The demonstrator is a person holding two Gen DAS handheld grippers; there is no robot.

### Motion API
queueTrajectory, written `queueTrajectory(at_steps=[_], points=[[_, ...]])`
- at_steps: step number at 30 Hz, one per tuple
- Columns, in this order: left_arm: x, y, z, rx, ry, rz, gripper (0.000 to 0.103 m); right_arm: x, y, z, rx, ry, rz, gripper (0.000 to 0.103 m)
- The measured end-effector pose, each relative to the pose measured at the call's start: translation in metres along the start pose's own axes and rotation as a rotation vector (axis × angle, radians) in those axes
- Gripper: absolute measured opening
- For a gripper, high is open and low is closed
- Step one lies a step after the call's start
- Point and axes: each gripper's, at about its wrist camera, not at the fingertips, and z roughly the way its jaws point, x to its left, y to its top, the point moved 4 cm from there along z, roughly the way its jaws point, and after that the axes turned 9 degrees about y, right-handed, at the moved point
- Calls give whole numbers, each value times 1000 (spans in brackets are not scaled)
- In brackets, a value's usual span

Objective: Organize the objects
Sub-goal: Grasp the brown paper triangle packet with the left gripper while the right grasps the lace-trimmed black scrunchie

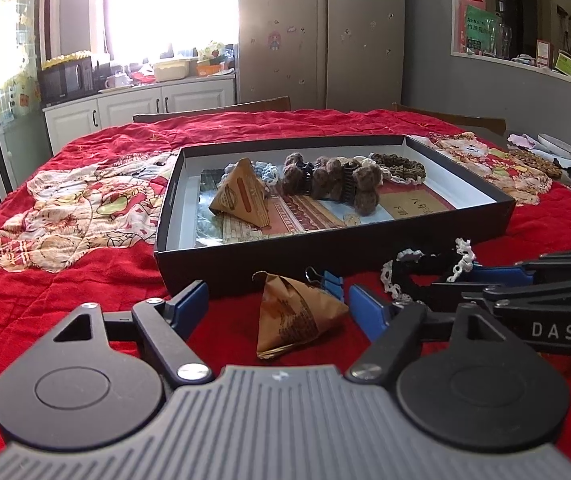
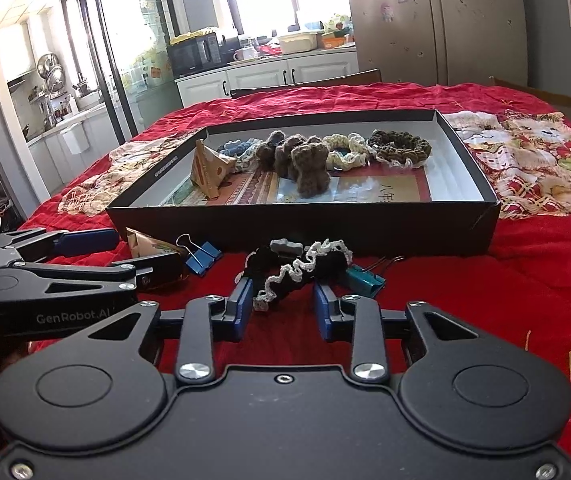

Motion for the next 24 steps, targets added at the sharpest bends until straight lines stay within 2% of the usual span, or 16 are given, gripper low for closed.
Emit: queueTrajectory(at_steps=[9, 17, 24], points=[[0, 0, 9, 39, -34, -39, 70, -1, 2, 4, -8, -8, 5, 26], [0, -3, 12, 73, -70, -59, 50, -2, 2, 5, -7, -10, -3, 16], [0, -4, 11, 82, -74, -65, 46, -2, 2, 5, -9, -13, -11, 12]])
